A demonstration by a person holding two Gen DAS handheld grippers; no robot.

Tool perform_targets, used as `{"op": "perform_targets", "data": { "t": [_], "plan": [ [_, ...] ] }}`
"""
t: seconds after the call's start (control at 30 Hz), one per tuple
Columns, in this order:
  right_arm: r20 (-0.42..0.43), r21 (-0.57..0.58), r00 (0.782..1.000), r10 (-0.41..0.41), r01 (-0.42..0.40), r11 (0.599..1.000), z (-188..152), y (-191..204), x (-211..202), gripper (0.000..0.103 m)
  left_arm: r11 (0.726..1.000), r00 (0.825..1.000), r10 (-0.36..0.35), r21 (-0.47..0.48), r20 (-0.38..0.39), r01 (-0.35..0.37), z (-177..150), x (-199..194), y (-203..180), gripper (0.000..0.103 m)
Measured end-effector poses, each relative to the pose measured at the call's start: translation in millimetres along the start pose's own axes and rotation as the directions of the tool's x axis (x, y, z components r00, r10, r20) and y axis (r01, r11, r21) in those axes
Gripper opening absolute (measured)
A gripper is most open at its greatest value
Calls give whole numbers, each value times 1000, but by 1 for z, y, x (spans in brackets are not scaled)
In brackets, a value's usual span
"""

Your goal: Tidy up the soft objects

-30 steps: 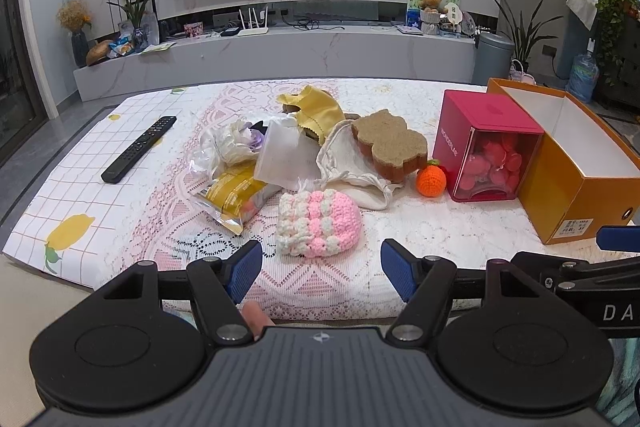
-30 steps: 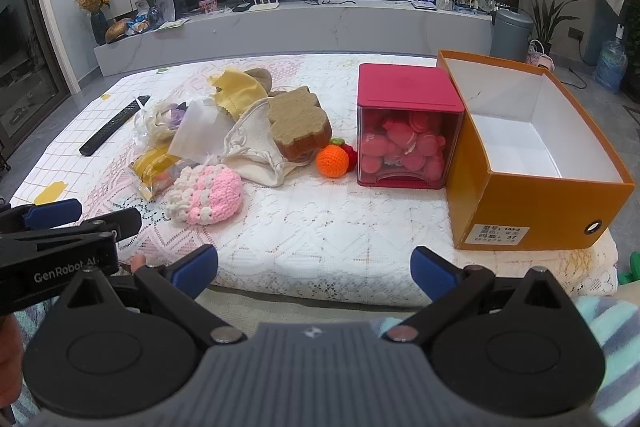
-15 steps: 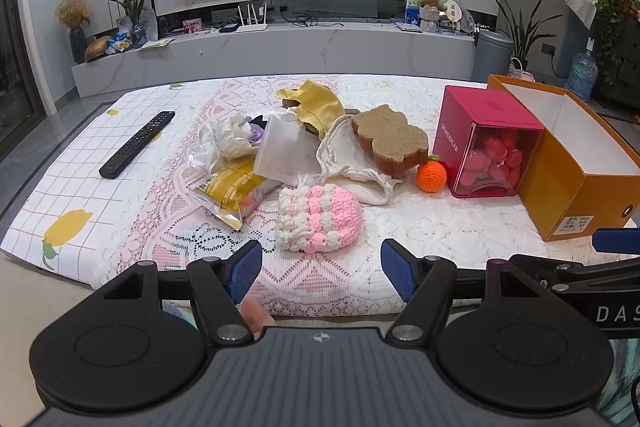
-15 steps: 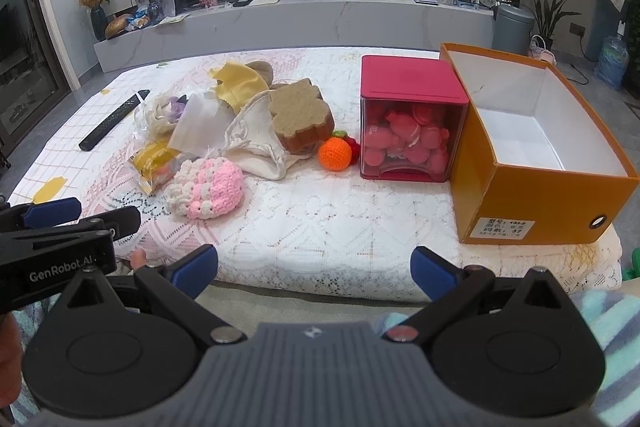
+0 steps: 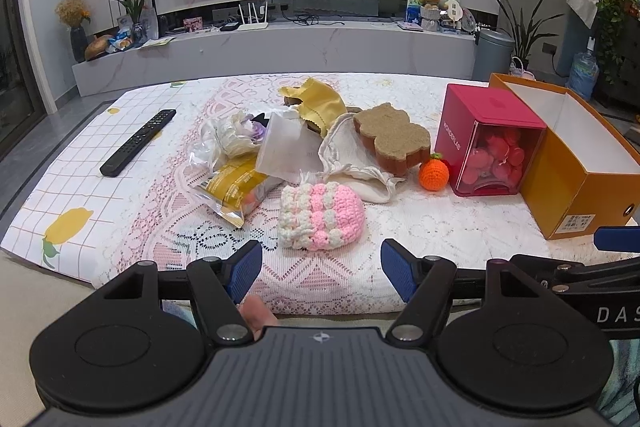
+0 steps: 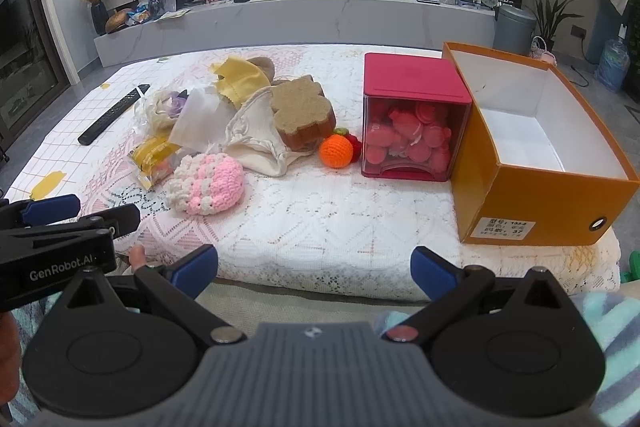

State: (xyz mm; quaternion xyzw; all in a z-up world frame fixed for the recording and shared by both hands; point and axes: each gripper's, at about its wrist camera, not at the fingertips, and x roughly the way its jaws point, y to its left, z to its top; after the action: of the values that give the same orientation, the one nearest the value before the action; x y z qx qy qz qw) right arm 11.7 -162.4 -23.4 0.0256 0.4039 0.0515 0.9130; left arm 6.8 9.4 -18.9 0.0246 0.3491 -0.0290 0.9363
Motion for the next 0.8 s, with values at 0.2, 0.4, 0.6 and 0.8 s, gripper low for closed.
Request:
{"op": "perform_targets", "data": {
  "t": [0.2, 0.4, 0.6, 0.8],
  "plan": [
    [-1, -4, 1000, -2, 2, 1000, 0, 1, 0, 100, 1000, 1000, -2, 0, -3, 2, 1, 0, 0, 81],
    [-3, -5, 1000, -3, 3, 1000, -1, 3, 0, 100, 1000, 1000, -3, -2, -3, 3, 0, 0, 0, 81],
    [-5, -5, 1000, 1, -1, 1000, -1, 4, 1, 100, 1000, 1000, -10, -10, -7, 10, -2, 2, 1, 81],
    [-5, -7, 1000, 0, 0, 1000, -1, 5, 2, 100, 1000, 1000, -13, -11, -10, 13, -3, 2, 2, 81]
  ]
}}
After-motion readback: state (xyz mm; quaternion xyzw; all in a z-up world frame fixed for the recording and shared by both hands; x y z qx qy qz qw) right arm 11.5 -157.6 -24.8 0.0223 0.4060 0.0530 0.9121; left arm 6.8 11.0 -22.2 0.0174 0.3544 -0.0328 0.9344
